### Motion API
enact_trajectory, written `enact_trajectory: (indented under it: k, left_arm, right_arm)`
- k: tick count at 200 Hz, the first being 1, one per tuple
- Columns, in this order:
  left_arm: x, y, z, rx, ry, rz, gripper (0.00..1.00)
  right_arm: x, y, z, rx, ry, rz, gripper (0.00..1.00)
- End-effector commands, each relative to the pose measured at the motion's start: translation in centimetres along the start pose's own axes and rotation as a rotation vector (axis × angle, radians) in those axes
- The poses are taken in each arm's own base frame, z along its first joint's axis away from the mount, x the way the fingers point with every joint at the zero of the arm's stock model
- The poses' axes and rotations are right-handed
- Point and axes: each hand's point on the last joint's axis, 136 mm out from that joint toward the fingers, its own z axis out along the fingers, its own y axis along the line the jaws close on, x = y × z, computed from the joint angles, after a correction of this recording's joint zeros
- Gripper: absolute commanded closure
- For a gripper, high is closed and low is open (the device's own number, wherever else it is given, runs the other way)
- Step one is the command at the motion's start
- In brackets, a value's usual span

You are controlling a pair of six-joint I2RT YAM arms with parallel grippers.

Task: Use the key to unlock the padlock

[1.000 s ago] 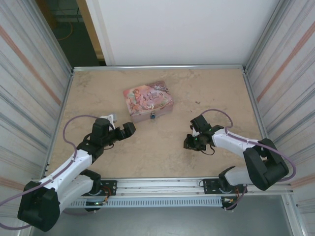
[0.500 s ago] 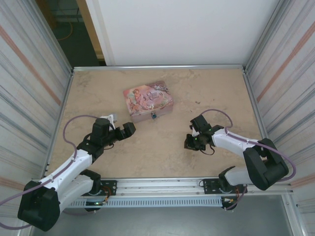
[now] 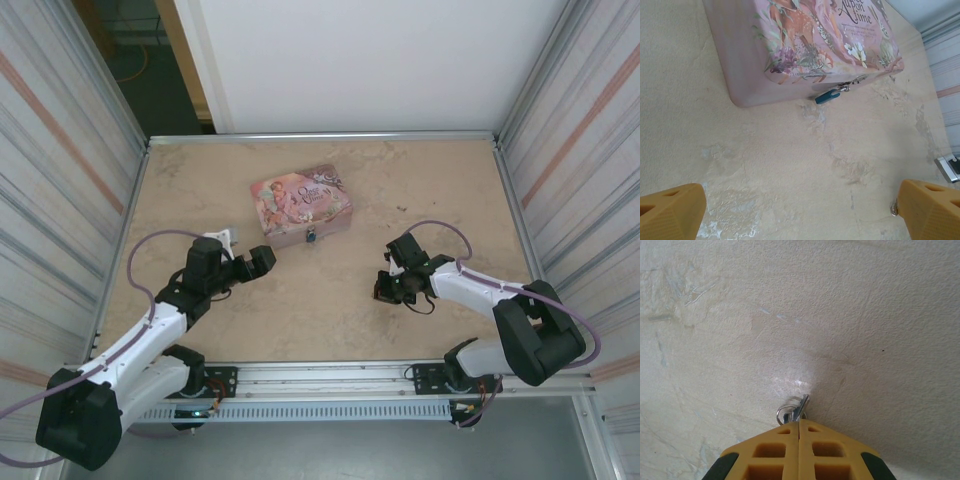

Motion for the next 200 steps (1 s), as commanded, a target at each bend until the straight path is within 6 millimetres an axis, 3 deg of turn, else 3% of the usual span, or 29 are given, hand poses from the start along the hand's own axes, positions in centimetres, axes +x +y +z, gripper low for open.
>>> enact_trajectory:
  k: [1,74,91,106,200]
  left_arm:
    - [-1.5,-1.1,-0.5,0.017,-0.045,0.033,0.01]
    - [-1.8,-1.4,-0.3,0.021,-0.044,0.041,0.01]
    - [-1.8,-1.4,-0.3,0.020,-0.044,0.041,0.01]
    - [-1.8,-1.4,-0.3,0.020,-0.043,0.041,0.01]
    - [-1.7,-1.2,-0.4,0.014,-0.041,0.043,0.01]
  right_arm:
    - [0.0,-0.1,-0.4,0.004,-0.011,0.010,1.00]
    - [-0.3,-0.4,-1.2,0.016,-0.025,0.014,1.00]
    - [-0.3,-0.4,-1.1,0.017,-0.023,0.028,0.84]
    - [-0.3,-0.4,-0.9,0.014,-0.015,0.036,0.78]
    - [-0.4,0.3,0.1,0.000,0.009,0.040,0.77]
